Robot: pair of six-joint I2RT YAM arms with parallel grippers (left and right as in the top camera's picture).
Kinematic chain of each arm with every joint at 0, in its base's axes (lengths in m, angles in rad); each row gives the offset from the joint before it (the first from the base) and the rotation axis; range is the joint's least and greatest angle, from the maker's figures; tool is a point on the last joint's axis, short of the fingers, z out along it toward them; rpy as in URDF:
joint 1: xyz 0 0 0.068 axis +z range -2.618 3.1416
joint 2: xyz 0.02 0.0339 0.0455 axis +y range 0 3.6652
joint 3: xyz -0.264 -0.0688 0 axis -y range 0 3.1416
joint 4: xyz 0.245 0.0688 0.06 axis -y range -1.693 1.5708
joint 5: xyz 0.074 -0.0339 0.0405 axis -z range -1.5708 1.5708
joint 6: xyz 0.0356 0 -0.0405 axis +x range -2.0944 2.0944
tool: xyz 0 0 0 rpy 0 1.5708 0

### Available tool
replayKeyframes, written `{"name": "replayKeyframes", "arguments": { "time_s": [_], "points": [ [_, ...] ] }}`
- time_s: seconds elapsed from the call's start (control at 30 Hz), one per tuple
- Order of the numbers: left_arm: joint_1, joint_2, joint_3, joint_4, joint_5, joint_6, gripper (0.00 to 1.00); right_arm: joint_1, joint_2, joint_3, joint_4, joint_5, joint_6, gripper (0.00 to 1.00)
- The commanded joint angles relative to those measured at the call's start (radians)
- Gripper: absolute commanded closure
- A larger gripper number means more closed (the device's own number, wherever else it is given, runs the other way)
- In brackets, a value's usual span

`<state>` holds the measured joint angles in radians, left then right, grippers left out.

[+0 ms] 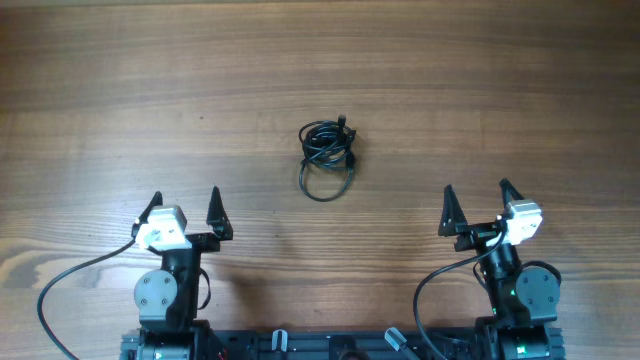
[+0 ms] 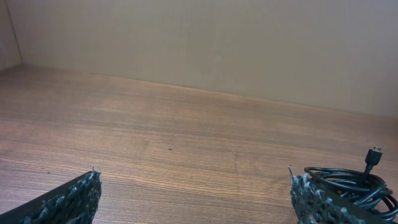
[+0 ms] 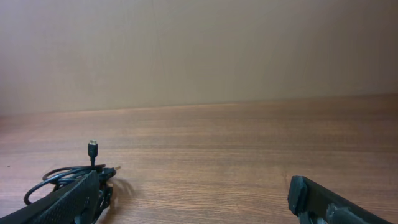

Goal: Untangle cables

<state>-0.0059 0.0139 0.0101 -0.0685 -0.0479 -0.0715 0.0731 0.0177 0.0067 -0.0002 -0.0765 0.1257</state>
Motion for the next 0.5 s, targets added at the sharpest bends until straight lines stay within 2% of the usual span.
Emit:
{"name": "replayKeyframes", "arguments": {
  "time_s": [0.0,0.47],
  "points": [
    [0.006,-0.005,-0.005,0.000,-0.010,0.012,0.00,-0.003,0.006,-0.001,0.001,0.020,-0.019,0.00],
    [0.006,-0.005,-0.005,0.008,0.027,0.012,0.00,-0.003,0.006,-0.001,0.000,0.018,-0.018,0.00]
  ]
}}
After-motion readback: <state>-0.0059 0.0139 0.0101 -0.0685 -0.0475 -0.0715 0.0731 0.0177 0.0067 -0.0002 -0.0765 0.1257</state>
